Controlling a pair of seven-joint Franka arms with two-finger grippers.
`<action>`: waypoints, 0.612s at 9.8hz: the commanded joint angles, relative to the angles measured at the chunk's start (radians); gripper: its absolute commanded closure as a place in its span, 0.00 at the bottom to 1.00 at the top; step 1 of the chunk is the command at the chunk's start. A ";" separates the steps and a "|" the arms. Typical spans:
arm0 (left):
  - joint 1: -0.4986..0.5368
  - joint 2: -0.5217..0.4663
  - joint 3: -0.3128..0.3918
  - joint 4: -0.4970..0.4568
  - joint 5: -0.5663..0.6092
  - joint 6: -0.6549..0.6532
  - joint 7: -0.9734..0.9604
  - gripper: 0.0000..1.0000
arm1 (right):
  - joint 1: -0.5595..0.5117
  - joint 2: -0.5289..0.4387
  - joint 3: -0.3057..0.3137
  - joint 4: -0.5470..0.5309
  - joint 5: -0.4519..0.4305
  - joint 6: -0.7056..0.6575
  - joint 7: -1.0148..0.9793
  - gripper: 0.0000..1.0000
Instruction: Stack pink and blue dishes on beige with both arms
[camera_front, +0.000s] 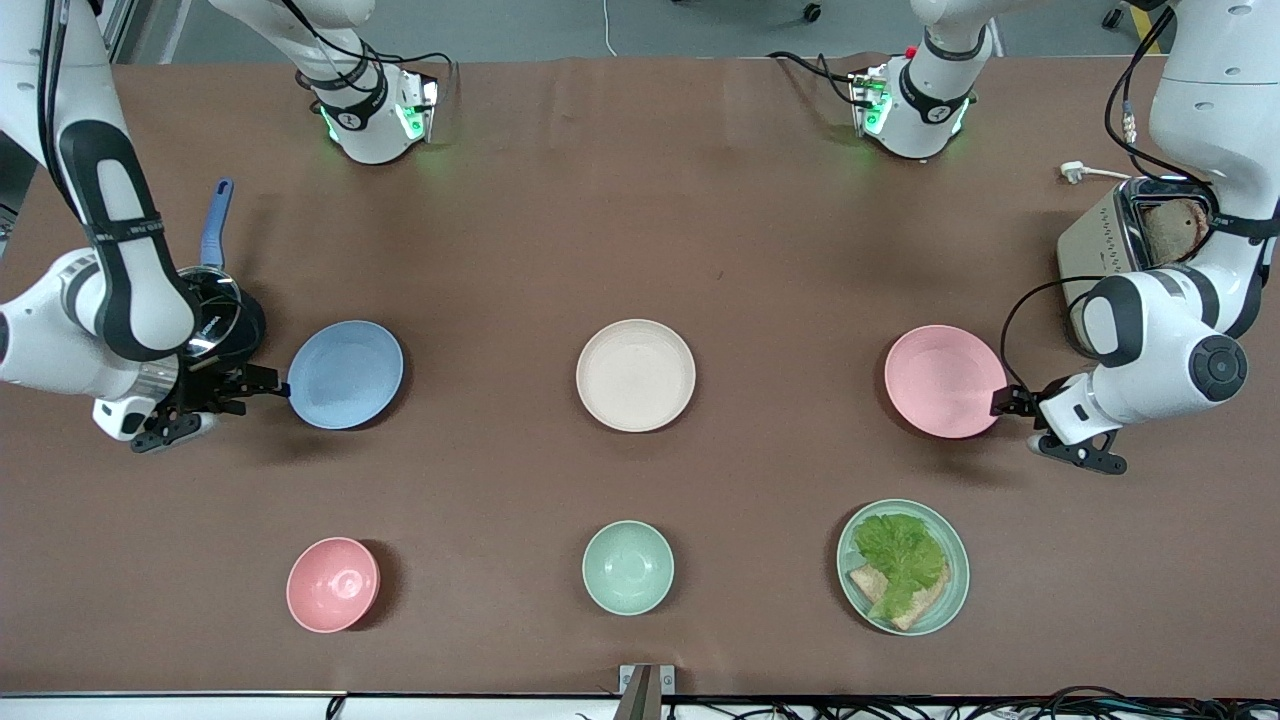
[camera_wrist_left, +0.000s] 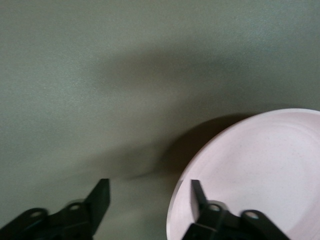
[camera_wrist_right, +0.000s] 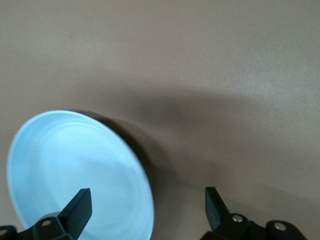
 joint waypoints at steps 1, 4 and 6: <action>0.006 0.030 -0.007 -0.005 0.012 0.001 0.010 0.37 | -0.009 0.003 0.009 -0.050 0.077 0.036 -0.059 0.12; 0.006 0.030 -0.009 -0.031 0.012 -0.004 0.016 0.51 | -0.004 0.005 0.011 -0.088 0.081 0.032 -0.062 0.48; 0.000 0.028 -0.009 -0.029 0.012 -0.008 0.027 0.68 | -0.007 0.005 0.011 -0.091 0.081 0.027 -0.069 0.79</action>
